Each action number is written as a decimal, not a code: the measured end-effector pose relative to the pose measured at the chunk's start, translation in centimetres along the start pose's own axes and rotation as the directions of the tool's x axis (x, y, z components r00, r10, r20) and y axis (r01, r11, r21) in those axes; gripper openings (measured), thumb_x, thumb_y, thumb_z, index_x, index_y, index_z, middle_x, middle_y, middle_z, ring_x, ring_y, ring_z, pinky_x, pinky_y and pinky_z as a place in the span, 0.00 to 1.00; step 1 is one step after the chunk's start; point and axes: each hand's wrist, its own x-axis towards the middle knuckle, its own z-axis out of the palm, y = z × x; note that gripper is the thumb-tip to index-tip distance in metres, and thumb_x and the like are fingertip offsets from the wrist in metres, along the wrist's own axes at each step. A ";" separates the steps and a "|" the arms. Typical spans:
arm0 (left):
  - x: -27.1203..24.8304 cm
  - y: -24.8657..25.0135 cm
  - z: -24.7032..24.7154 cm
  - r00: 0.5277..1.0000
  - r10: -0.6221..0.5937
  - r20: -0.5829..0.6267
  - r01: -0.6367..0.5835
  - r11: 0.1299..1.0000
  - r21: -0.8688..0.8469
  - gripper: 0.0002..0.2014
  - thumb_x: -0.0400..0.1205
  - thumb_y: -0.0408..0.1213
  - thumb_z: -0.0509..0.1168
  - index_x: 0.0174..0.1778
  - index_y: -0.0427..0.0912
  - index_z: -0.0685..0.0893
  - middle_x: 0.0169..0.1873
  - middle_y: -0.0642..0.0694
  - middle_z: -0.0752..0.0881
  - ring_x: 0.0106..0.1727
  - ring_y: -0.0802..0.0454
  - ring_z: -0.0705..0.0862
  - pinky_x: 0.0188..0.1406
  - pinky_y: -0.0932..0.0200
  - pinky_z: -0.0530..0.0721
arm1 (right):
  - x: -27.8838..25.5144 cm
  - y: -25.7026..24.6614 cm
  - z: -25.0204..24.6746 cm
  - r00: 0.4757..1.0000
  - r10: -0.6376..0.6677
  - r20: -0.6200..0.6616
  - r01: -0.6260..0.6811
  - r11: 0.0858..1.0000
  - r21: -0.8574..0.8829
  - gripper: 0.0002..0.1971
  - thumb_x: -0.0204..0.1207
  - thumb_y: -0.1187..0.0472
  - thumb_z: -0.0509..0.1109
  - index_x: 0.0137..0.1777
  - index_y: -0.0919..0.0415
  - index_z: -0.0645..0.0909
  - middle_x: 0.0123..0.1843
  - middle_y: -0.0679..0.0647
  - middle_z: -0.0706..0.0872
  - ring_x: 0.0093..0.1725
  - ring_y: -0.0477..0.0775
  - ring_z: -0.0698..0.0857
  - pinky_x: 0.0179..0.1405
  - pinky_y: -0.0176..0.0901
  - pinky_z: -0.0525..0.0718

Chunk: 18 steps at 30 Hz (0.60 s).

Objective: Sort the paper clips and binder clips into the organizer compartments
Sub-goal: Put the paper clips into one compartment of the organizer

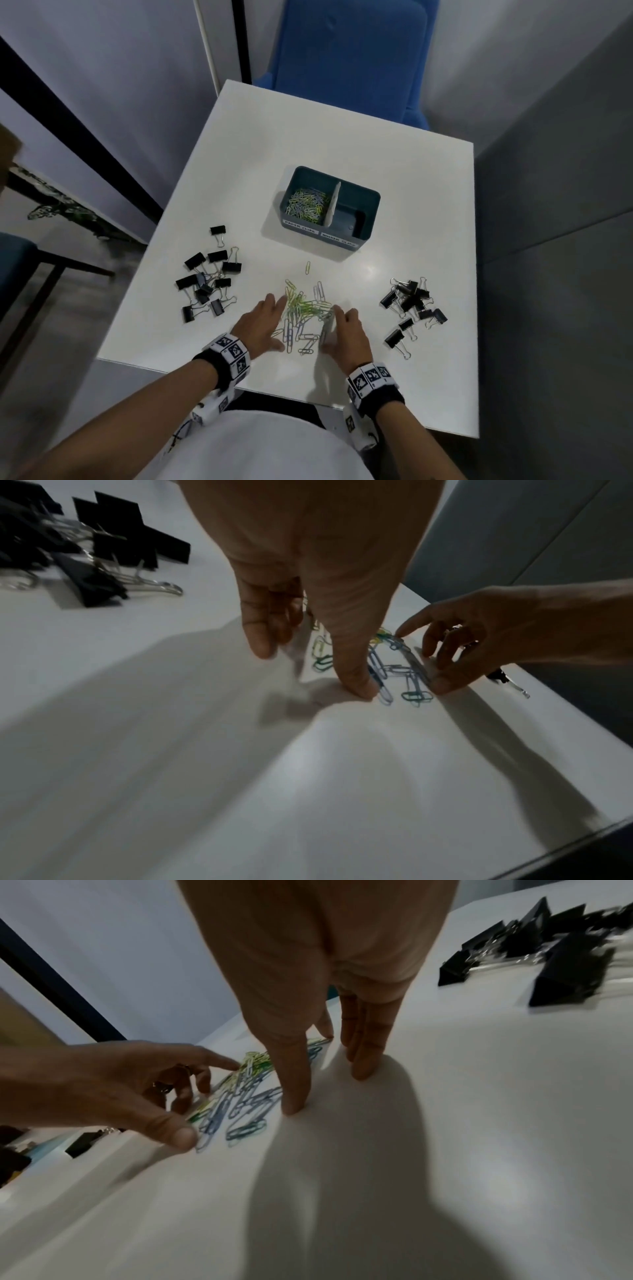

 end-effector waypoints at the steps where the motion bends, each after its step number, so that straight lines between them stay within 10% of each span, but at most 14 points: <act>1: 0.3 0.5 0.1 1.000 0.007 -0.014 -0.008 0.999 -0.032 0.51 0.72 0.48 0.76 0.83 0.41 0.50 0.68 0.40 0.67 0.62 0.43 0.75 0.51 0.50 0.82 | 0.2 -0.6 0.3 1.000 -0.011 -0.027 0.012 0.999 0.030 0.40 0.65 0.59 0.81 0.75 0.54 0.64 0.61 0.57 0.71 0.54 0.61 0.81 0.47 0.46 0.83; 10: 2.9 1.6 -1.4 0.981 -0.009 -0.192 -0.041 0.965 -0.257 0.29 0.76 0.34 0.71 0.74 0.47 0.72 0.62 0.45 0.77 0.63 0.44 0.78 0.54 0.51 0.79 | 2.3 -3.7 -0.8 0.981 -0.028 -0.190 0.071 0.971 0.229 0.24 0.70 0.65 0.73 0.67 0.56 0.75 0.56 0.57 0.79 0.55 0.62 0.82 0.48 0.51 0.82; 14: 2.9 0.0 -2.1 0.980 0.039 -0.194 -0.048 0.998 -0.044 0.49 0.69 0.53 0.77 0.81 0.49 0.58 0.77 0.45 0.64 0.75 0.44 0.65 0.63 0.46 0.77 | 1.1 -2.1 -1.7 0.994 -0.107 -0.018 0.105 0.992 -0.068 0.57 0.59 0.42 0.83 0.83 0.54 0.53 0.78 0.60 0.62 0.74 0.64 0.66 0.61 0.58 0.81; 18: 5.0 -0.4 -2.2 1.000 0.022 0.018 -0.022 1.000 -0.002 0.66 0.62 0.64 0.77 0.83 0.53 0.36 0.84 0.52 0.37 0.84 0.46 0.38 0.80 0.38 0.50 | 0.1 -1.5 -0.2 0.994 -0.051 0.101 0.073 0.971 -0.229 0.73 0.49 0.32 0.83 0.84 0.50 0.34 0.87 0.59 0.38 0.84 0.66 0.48 0.80 0.65 0.59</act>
